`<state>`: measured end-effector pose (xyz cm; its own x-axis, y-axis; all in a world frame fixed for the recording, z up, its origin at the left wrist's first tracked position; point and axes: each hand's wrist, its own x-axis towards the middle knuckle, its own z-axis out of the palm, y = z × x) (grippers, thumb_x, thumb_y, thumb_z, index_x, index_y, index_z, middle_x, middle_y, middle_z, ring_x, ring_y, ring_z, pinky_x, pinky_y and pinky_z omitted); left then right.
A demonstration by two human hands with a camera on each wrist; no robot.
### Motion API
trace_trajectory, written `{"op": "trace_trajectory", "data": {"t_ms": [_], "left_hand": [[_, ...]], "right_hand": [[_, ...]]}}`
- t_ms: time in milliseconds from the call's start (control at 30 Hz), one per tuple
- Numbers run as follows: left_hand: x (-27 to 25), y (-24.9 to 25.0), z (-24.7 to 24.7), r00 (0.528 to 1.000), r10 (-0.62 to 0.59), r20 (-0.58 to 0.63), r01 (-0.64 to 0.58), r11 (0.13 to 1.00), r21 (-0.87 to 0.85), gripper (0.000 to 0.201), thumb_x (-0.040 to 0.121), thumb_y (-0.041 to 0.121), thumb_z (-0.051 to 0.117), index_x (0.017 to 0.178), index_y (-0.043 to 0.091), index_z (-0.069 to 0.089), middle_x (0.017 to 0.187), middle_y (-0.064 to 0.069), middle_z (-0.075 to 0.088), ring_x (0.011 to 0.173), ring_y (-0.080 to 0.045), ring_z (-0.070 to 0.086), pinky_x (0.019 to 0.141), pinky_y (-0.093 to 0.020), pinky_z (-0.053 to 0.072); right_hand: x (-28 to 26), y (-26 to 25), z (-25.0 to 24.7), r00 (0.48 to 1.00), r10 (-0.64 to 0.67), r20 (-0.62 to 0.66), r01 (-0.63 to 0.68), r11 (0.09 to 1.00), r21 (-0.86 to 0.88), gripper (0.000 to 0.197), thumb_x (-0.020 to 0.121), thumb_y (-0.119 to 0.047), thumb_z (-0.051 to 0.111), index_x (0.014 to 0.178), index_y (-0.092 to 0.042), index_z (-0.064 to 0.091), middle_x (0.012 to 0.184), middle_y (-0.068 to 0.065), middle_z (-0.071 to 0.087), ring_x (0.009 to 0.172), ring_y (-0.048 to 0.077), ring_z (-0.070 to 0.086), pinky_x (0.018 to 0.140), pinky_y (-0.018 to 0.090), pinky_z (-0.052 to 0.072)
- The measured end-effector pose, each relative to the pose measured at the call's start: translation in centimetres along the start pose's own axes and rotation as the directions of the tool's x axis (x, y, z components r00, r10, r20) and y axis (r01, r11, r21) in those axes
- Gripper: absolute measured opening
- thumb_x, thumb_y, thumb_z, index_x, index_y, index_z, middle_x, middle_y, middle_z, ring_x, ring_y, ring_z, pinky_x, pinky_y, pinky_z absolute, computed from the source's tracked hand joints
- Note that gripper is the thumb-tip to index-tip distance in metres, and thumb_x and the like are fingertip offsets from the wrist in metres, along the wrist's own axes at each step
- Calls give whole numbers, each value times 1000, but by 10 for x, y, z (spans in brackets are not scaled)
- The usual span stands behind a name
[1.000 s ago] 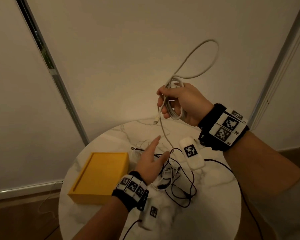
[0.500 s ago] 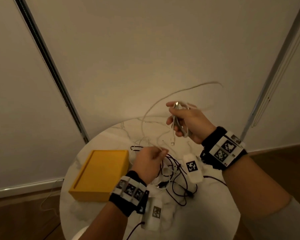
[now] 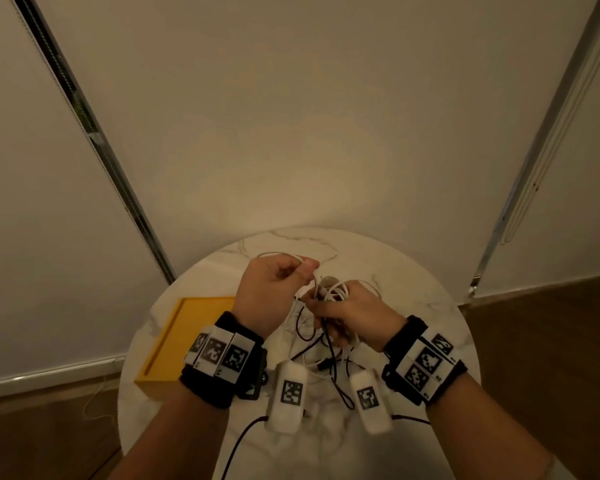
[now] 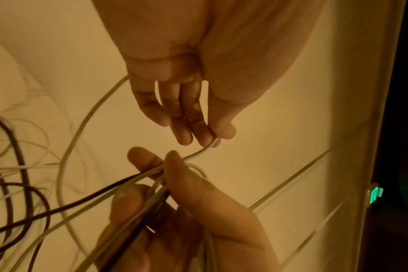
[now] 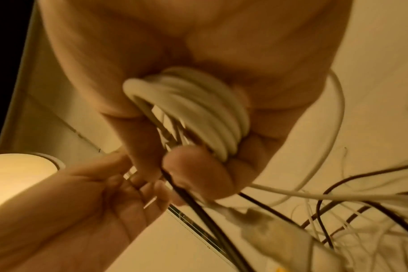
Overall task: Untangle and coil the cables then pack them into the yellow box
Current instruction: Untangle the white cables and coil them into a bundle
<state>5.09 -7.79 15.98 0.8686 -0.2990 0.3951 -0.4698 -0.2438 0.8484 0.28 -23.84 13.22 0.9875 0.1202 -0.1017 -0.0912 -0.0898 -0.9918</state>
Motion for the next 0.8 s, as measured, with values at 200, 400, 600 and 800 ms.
{"op": "trace_trajectory", "data": {"t_ms": [200,400,600,800], "left_hand": [[-4,-13,-3,985,-173,-22,168,974,-153,27,99,27,57,93,10,76,86,-5,76,80,-13,70,69,-27,54],[-41,-63,25,949,-214,232,232,972,-50,47,98,60,37,125,33,64,122,18,67,112,7,58,92,-19,47],[-67,-105,58,895,-184,407,55,949,310,48,98,63,33,139,43,48,149,18,43,139,-4,36,117,-32,29],[-57,-54,54,991,-106,79,124,952,-280,33,99,35,41,111,19,66,102,1,74,98,-13,68,83,-20,52]], "right_hand": [[3,-8,-6,993,-84,-87,81,996,-46,10,96,-5,62,87,-8,63,68,13,64,43,21,49,39,25,42],[8,-13,-14,984,-108,-138,130,978,162,10,98,0,58,93,-8,54,67,13,60,43,22,47,39,26,41],[16,-40,-20,976,-116,-186,166,946,277,13,99,-5,60,90,-13,54,70,14,60,46,21,49,41,27,44],[24,-59,-27,979,-130,-158,161,966,201,7,99,-6,59,95,-9,55,70,13,61,50,22,49,43,28,46]]}}
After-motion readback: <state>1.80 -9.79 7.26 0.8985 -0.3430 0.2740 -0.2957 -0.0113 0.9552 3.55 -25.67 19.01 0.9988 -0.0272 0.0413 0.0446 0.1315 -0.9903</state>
